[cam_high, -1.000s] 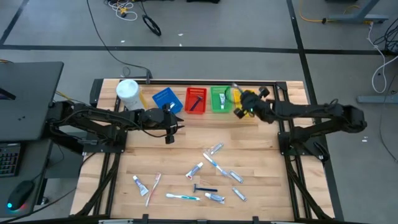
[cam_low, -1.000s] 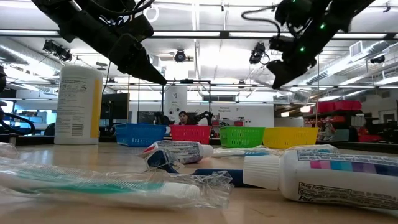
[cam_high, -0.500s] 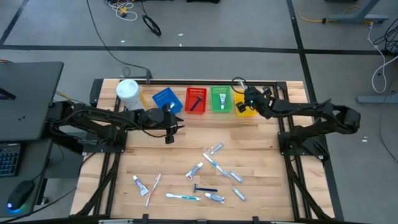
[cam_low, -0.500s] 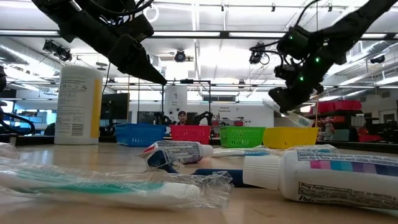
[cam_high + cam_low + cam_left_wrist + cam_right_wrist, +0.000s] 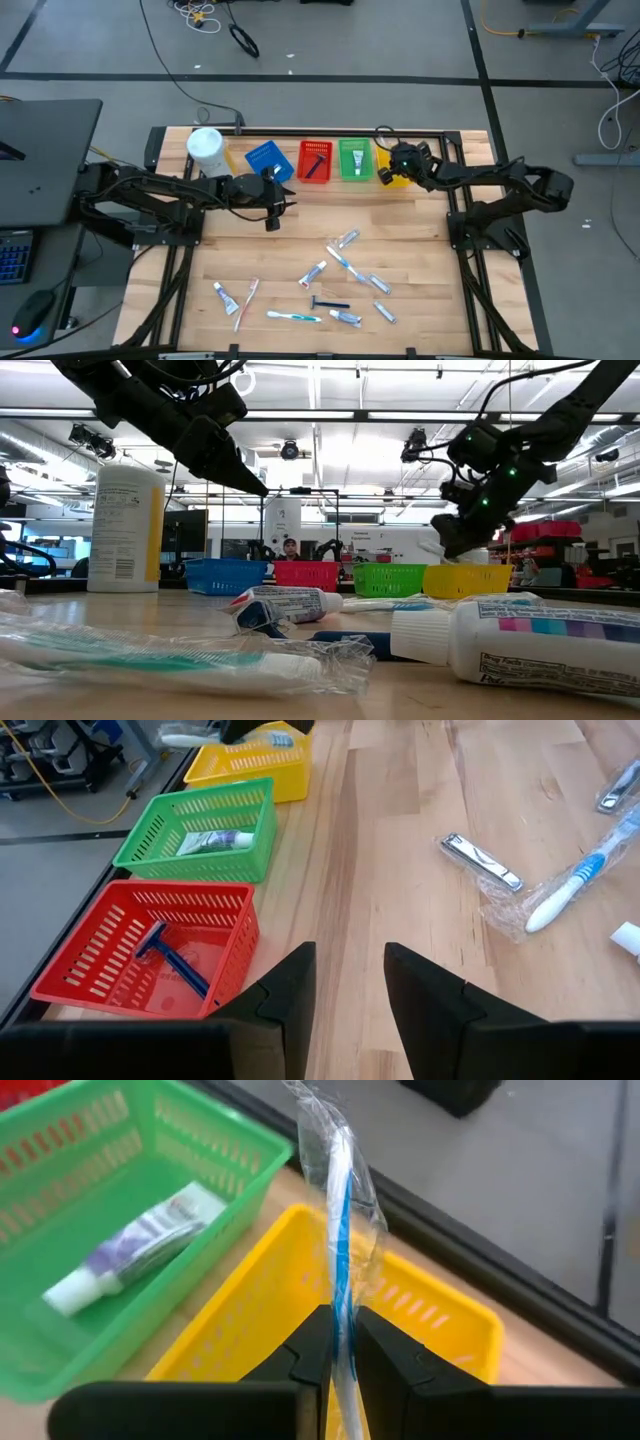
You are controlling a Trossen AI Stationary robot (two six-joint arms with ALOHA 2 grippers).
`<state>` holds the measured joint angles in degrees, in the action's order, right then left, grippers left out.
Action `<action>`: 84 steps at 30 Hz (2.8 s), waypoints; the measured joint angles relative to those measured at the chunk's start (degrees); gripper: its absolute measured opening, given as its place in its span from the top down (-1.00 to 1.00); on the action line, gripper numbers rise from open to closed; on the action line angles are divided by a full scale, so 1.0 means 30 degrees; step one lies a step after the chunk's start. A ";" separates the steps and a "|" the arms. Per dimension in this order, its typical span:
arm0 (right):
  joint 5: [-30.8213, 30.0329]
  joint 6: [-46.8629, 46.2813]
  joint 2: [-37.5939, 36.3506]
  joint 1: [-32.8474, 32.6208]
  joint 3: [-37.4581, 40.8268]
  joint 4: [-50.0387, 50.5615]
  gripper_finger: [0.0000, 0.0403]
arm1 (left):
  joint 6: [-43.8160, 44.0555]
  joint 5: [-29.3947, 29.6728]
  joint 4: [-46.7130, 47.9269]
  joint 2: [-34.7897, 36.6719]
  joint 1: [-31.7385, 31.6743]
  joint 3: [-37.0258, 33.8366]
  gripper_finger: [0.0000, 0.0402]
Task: Pick & Place Travel size toiletries
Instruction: Put the blue toothbrush into the yellow basket
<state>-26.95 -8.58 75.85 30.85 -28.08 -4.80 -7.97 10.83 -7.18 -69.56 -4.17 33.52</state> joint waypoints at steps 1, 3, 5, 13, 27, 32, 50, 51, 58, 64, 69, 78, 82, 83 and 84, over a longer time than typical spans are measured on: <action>0.0271 -0.0005 0.0007 0.0000 0.0000 0.0124 0.77 | 0.0003 0.0000 -0.0007 0.0000 0.0000 0.0000 0.36; 0.0690 -0.0117 0.0007 0.0000 0.0000 0.0490 0.77 | 0.0007 0.0000 0.0000 0.0000 -0.0001 0.0000 0.36; 0.0705 -0.0325 0.0007 0.0000 0.0000 0.0925 0.77 | 0.0007 0.0000 0.0000 0.0000 -0.0007 0.0000 0.36; 0.0723 -0.0510 0.0007 0.0000 0.0000 0.2137 0.77 | 0.0000 0.0000 0.0007 0.0000 -0.0006 0.0000 0.36; 0.2706 -0.0814 0.0007 0.0837 0.0000 0.1962 0.77 | 0.0054 0.0000 0.0010 0.0000 -0.0003 0.0000 0.36; 0.2980 -0.0539 0.0007 0.0852 0.0000 0.1962 0.77 | 0.0065 0.0000 0.0021 0.0000 0.0000 0.0000 0.36; 0.3043 -0.0874 0.0007 0.0852 0.0000 0.1918 0.77 | -0.1288 0.0021 -0.0007 0.0000 0.0000 -0.0007 0.36; 0.3043 -0.1039 0.0007 0.0852 0.0000 0.1911 0.77 | -0.1673 0.0022 -0.0007 0.0000 0.0000 -0.0007 0.36; 0.3042 -0.1460 0.0000 0.0852 0.0000 0.1215 0.77 | -0.2265 0.0015 -0.0010 0.0000 -0.0004 -0.0007 0.36; 0.3073 -0.1348 0.0000 0.0852 0.0000 0.1116 0.77 | -0.2288 0.0015 -0.0007 0.0000 -0.0007 -0.0007 0.36; 0.3091 -0.1767 0.0000 0.0845 0.0000 0.1204 0.77 | -0.2288 0.0015 -0.0015 0.0000 -0.0004 -0.0007 0.36; 0.2492 -0.2876 0.0000 0.0845 0.0000 0.2093 0.77 | -0.2288 0.0015 -0.0012 0.0000 0.0000 -0.0007 0.36; 0.2483 -0.2909 0.0000 0.0845 0.0000 0.1827 0.77 | -0.2288 0.0015 -0.0007 0.0000 0.0000 -0.0007 0.36; 0.2515 -0.2894 0.0000 0.0845 0.0000 0.1692 0.77 | -0.2288 0.0015 -0.0014 0.0000 -0.0003 -0.0007 0.36; 0.2590 -0.2853 0.0000 0.0845 0.0000 0.1580 0.76 | -0.2288 0.0015 -0.0007 0.0000 -0.0001 -0.0007 0.36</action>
<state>-19.18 -17.14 75.85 33.39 -28.08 -0.06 -14.83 10.87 -7.20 -69.56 -4.17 33.50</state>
